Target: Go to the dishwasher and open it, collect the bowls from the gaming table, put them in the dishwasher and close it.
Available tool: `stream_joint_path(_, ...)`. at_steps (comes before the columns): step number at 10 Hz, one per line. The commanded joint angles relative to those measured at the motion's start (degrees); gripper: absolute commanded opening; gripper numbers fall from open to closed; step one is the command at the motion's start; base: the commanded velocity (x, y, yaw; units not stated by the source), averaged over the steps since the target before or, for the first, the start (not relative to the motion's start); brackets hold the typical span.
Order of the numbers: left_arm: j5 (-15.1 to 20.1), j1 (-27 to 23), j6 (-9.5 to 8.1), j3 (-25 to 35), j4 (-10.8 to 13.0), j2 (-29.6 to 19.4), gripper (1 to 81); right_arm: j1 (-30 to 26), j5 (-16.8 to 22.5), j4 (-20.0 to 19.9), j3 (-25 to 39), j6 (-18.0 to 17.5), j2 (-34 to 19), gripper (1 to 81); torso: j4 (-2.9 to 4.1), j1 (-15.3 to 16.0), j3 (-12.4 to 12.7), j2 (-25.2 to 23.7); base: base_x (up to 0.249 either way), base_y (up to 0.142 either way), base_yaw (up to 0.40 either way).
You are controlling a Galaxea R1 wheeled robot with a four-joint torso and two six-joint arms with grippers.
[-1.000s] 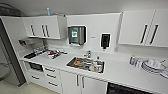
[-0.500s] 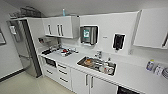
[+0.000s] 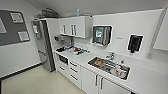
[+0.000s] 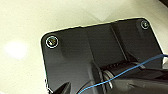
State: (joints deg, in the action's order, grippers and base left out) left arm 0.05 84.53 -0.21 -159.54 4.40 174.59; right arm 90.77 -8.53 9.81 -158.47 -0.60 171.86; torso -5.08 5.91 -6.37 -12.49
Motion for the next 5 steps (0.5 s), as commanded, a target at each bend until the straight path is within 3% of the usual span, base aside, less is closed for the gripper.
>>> stream_joint_path(1,2.68,-3.09,0.11,-0.16,-0.18,-0.12,81.1,-2.65,2.64,-0.41,-0.6,0.16,-0.27,81.1,0.0,0.0,-0.02,0.0,0.0,0.0,0.365)
stream_joint_path(5,2.68,-3.09,0.21,-0.25,-0.09,-0.21,81.1,-2.65,2.64,-0.41,-0.79,0.16,-0.27,81.1,0.0,0.0,0.0,0.0,0.0,0.0,0.365)
